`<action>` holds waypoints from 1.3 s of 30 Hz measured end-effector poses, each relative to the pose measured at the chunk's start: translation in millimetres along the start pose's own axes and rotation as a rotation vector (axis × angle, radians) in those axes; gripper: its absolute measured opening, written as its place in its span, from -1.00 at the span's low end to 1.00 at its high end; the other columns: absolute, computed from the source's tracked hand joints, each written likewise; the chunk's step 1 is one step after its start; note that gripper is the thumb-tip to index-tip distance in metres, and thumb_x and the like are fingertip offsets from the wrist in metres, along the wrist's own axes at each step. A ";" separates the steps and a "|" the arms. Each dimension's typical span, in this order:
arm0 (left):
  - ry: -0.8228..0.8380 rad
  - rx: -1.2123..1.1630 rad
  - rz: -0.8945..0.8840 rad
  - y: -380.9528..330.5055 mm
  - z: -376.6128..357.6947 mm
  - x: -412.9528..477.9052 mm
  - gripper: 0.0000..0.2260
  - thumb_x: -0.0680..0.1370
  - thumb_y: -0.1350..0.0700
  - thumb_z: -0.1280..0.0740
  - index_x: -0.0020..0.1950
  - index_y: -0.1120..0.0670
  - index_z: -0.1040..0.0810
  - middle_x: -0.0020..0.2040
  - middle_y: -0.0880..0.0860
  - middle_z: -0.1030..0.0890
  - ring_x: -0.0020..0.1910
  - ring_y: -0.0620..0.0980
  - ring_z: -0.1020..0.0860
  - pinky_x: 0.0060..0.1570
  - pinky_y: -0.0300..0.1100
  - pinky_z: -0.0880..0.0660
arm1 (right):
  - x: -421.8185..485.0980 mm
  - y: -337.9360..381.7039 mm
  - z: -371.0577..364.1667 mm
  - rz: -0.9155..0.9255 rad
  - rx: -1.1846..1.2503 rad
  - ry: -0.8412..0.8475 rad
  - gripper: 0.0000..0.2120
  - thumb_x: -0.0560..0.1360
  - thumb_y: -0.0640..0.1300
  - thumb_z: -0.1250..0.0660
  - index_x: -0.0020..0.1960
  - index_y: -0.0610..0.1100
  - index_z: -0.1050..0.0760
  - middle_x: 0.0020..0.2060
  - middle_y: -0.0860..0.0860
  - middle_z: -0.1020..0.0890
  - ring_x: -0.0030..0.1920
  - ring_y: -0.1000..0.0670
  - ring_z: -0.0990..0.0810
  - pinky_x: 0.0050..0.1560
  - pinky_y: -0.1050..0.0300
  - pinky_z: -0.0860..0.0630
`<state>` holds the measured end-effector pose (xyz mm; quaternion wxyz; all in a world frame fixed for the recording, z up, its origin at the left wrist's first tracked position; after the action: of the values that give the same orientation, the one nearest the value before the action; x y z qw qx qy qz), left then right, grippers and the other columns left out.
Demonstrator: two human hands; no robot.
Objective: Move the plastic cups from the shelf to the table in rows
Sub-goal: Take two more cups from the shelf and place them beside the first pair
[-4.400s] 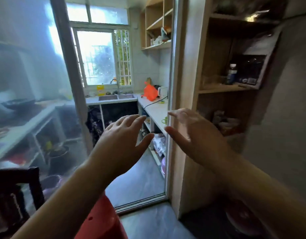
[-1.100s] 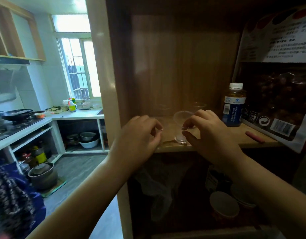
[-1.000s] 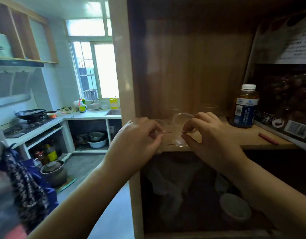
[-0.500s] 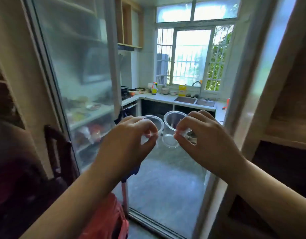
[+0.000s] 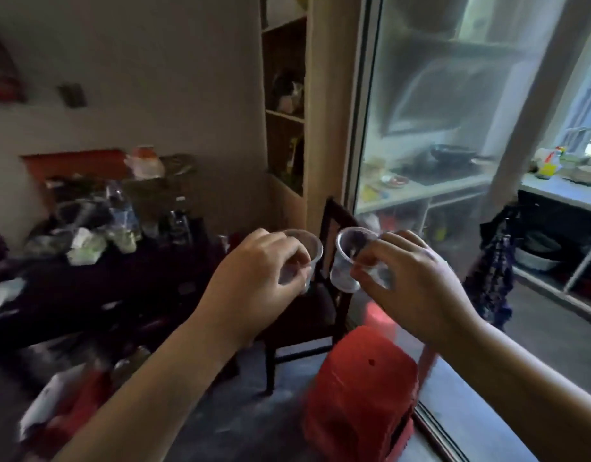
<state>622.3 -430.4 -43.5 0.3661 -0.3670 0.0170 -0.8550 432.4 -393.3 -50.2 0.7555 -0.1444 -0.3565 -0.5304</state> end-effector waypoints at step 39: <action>-0.030 0.293 0.541 541.4 37.8 24.2 -0.89 0.45 0.04 -0.28 -0.15 0.05 -0.54 -0.23 -0.08 -0.56 -0.19 -0.11 -0.43 -0.26 -0.19 -0.44 | 336.6 108.5 -523.5 0.430 0.494 0.473 -0.88 0.47 -0.10 -0.36 0.00 -0.06 -0.56 -0.12 0.11 -0.61 -0.02 0.10 -0.49 -0.12 0.25 -0.48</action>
<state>967.5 -832.8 -162.3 0.6294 -0.3053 -0.0147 -0.7144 794.0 -897.7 -168.5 0.9223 0.0963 -0.2512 -0.2775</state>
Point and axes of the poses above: each hand's wrist, its own x-axis towards the middle knuckle, its own z-axis out of the back of the hand, y = z × x, the point moved 3 cm from there along x, towards the middle knuckle
